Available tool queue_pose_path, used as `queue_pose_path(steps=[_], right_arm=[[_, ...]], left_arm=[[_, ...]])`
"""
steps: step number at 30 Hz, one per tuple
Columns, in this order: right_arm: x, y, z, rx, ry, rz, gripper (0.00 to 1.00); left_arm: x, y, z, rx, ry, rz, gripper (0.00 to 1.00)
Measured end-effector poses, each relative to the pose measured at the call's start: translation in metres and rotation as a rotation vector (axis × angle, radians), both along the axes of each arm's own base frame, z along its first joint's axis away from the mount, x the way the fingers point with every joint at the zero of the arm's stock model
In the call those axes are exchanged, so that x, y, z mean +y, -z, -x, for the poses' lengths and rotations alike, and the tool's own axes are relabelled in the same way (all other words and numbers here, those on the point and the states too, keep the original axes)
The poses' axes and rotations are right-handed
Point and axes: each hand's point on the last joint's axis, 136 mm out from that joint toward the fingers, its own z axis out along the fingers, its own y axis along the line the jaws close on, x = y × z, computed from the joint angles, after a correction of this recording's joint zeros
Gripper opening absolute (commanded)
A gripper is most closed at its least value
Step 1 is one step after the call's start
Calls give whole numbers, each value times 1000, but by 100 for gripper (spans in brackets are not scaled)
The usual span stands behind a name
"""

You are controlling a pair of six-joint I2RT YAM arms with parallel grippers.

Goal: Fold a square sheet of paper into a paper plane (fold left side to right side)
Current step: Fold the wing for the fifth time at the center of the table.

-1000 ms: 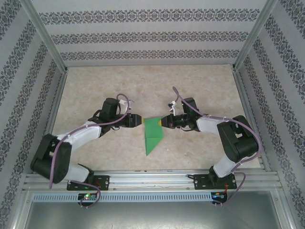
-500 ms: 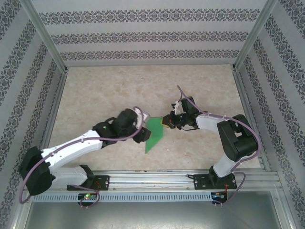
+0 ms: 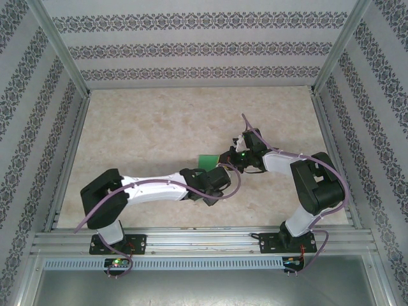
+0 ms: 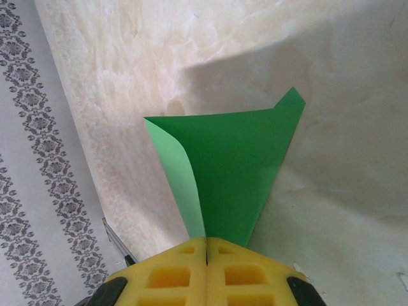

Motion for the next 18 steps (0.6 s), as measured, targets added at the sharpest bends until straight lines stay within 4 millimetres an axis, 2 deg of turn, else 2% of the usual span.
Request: queue_pose_path(steps=[5,10,18], right_arm=[[0,1,0,5,2,0,0],[-1,5,0,15,4,6,0],[-1,6,0,16,7,9,0]], left_arm=[[9,16,-7,-26,-22,-95,56],[17,21,-10,-42,-34,-144,54],[21,29,-12,-44,-42,-185,45]])
